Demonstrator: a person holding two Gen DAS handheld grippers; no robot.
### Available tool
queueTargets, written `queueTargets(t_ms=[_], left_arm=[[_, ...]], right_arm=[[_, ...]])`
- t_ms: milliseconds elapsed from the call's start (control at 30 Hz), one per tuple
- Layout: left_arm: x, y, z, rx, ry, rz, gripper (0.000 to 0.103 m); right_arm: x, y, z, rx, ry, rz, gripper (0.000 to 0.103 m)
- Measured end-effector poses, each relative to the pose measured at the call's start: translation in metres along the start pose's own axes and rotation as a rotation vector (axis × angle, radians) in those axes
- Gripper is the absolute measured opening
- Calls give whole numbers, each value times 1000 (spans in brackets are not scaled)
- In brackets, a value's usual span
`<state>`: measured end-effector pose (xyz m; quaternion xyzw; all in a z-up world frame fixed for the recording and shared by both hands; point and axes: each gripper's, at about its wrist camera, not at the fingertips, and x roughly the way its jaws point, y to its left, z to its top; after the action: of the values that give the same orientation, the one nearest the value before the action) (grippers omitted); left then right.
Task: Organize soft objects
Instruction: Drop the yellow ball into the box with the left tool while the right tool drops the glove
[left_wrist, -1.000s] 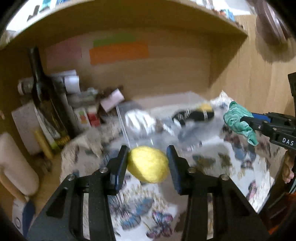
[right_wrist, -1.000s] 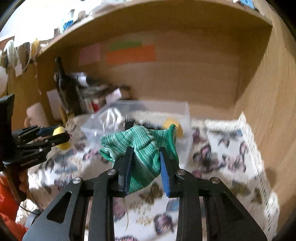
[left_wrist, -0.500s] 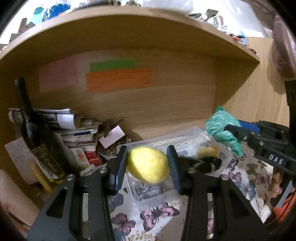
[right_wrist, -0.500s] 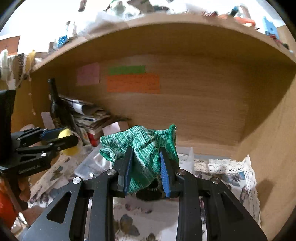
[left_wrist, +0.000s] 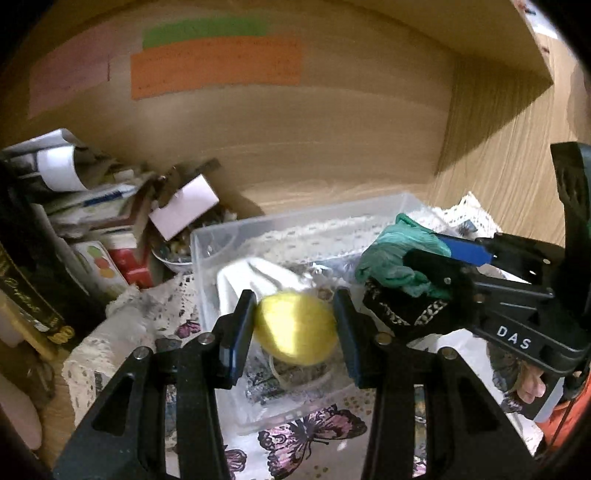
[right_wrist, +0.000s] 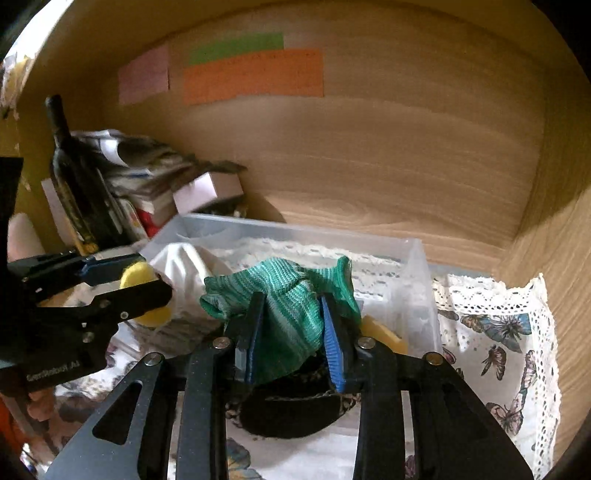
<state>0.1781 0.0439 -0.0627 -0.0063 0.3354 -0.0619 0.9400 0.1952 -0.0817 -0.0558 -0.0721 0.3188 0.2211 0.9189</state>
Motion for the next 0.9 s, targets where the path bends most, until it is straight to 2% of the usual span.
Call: queueTargets(t_ms=[133, 300, 433, 500, 533, 600, 667, 733, 900], left_arm=[[9, -6, -4, 14, 26, -1, 43], [8, -12, -8, 35, 45, -15, 47], [1, -12, -5, 36, 35, -17, 63], [-6, -12, -4, 30, 24, -17, 69], [-9, -11, -3, 28, 16, -15, 73], [-20, -11, -2, 31, -10, 3, 82], [-32, -11, -1, 36, -37, 13, 96], [-44, -10, -1, 29, -58, 22, 102], [-74, -7, -8, 28, -110, 39, 103]], right_arm=[[7, 3, -3, -9, 29, 9, 29], [-1, 0, -2, 17, 21, 10, 56], [-17, -2, -1, 17, -1, 34, 60], [-32, -3, 0, 24, -29, 56, 71], [-39, -3, 0, 23, -46, 62, 73], [-56, -2, -1, 11, -83, 63, 78], [-71, 0, -3, -4, -106, 69, 82], [-83, 3, -8, -27, -114, 76, 83], [-97, 15, -34, -89, -81, 86, 83]])
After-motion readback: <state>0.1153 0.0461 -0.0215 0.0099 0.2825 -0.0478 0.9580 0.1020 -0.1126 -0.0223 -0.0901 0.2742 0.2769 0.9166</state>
